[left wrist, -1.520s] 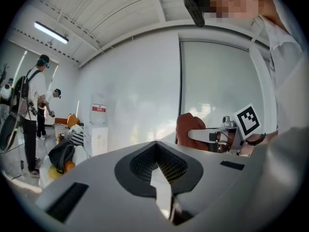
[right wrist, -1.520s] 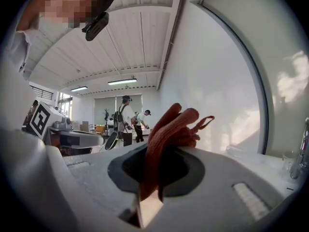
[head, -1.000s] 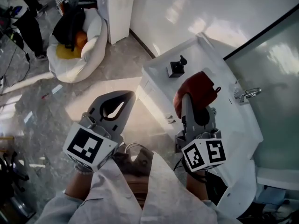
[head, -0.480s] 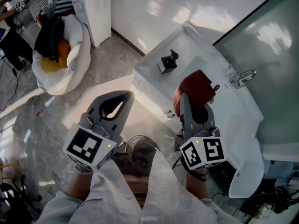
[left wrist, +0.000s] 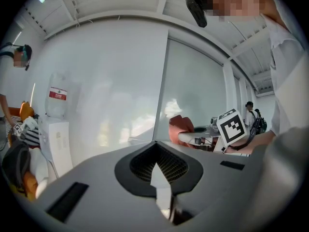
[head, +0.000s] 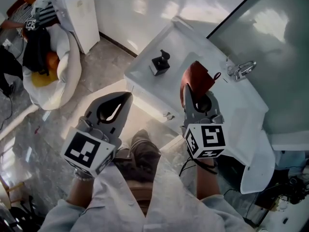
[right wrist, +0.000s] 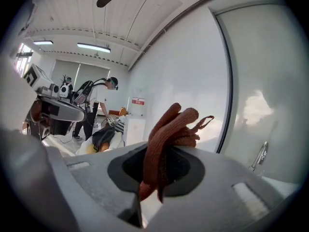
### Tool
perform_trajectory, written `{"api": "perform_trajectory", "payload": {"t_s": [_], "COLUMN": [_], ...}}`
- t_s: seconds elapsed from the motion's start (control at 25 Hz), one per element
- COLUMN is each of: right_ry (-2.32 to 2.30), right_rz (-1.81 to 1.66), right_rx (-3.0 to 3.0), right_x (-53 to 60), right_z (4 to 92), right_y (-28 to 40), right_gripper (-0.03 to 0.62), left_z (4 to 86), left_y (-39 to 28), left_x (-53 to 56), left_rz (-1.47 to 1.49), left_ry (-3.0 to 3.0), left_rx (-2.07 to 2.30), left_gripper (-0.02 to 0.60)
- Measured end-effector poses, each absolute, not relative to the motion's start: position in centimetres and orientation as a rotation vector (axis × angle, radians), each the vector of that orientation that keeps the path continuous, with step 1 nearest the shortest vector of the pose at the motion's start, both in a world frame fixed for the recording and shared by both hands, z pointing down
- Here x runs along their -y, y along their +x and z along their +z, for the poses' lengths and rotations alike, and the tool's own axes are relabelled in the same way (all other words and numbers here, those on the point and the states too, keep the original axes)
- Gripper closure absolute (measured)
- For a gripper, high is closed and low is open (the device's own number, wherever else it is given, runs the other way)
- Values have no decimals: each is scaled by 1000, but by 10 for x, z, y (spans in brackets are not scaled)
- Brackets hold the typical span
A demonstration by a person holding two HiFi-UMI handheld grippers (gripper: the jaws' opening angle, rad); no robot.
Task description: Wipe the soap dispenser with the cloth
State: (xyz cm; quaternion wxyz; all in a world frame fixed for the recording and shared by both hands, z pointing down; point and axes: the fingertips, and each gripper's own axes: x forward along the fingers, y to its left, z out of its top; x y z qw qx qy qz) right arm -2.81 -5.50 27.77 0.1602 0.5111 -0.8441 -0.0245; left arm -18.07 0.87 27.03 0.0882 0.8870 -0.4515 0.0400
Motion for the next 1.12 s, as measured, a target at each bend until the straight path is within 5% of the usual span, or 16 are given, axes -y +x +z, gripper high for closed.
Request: {"api": "perform_trajectory", "payload": {"t_s": [0.56, 1.12], "right_ry": [1377, 869], "right_rz": [-33, -389], "right_rx": [2423, 2213], "right_x": [133, 205], "right_z": [298, 391], "right_y": [-9, -49], "right_gripper": [539, 539], "left_z": [276, 276], "left_y": [-146, -115], "left_x": [70, 129], "left_rz": [144, 180], "left_ry": [2612, 2514], "left_rx": [1349, 1470], "left_gripper": [577, 577]}}
